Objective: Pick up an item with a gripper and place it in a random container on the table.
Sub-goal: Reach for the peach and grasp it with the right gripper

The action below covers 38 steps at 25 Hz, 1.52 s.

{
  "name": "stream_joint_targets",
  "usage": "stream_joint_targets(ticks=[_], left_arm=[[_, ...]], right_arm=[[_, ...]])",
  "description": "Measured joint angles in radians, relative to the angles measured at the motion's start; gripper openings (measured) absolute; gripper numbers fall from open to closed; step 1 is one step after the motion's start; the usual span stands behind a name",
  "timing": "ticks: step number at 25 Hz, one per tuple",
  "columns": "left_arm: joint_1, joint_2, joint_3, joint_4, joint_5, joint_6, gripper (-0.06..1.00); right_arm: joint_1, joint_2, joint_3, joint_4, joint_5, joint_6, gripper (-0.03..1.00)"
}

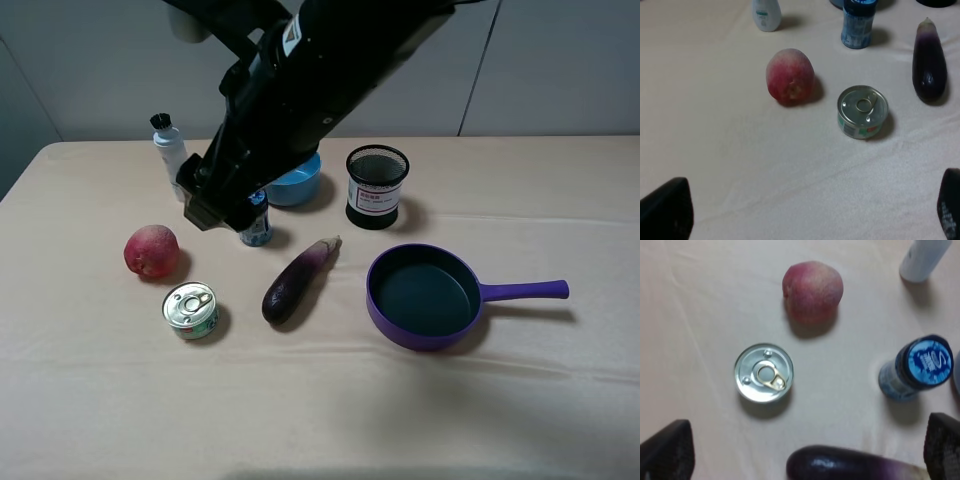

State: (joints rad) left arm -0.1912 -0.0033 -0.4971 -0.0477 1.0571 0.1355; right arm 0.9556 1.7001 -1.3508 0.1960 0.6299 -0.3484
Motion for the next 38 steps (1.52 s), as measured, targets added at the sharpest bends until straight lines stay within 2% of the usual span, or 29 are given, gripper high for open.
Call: stream_joint_targets(ticks=[13,21,30,38], left_arm=[[0.000,0.000,0.000,0.000,0.000,0.000,0.99],[0.000,0.000,0.000,0.000,0.000,0.000,0.99],[0.000,0.000,0.000,0.000,0.000,0.000,0.99],[0.000,0.000,0.000,0.000,0.000,0.000,0.99]], right_arm=[[0.000,0.248,-0.345,-0.022,0.150,-0.008,0.69],[0.000,0.381,-0.517,-0.028,0.192,-0.012,0.69],[0.000,0.468,-0.627,-0.029,0.190,-0.064,0.69],[0.000,0.531,-0.655,-0.028,0.136,-0.078,0.69]])
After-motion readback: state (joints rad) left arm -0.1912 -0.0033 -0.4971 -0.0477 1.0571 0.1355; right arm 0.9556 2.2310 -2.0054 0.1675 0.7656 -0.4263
